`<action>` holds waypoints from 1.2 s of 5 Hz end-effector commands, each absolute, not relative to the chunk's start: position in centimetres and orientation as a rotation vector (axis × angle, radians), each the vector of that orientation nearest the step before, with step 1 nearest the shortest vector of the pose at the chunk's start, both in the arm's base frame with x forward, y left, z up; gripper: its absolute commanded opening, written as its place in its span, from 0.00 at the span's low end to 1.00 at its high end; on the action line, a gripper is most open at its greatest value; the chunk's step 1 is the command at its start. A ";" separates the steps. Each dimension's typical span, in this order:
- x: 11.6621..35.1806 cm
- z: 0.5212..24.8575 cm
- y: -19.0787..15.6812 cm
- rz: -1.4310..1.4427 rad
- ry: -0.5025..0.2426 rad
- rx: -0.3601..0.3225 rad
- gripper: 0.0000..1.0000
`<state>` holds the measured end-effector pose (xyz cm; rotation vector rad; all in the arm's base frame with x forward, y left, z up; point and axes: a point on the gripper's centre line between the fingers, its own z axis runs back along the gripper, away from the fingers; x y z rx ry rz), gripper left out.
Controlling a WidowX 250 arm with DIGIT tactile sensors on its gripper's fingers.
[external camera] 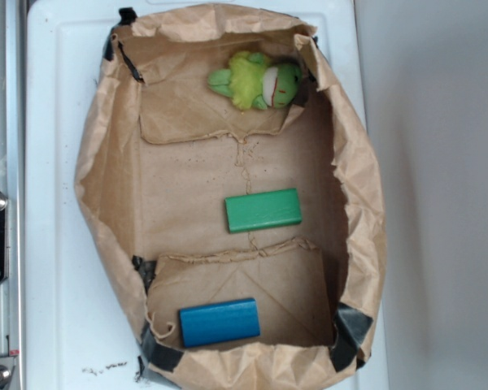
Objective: Grab the blue block.
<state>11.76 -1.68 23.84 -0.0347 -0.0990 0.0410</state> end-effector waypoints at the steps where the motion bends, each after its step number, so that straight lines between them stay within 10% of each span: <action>1: 11.8 23.8 -1.7 0.041 -0.099 -0.035 1.00; 4: 23.3 22.1 -4.3 0.132 -0.219 -0.033 1.00; 6: 27.8 16.2 -1.7 0.147 -0.238 0.062 1.00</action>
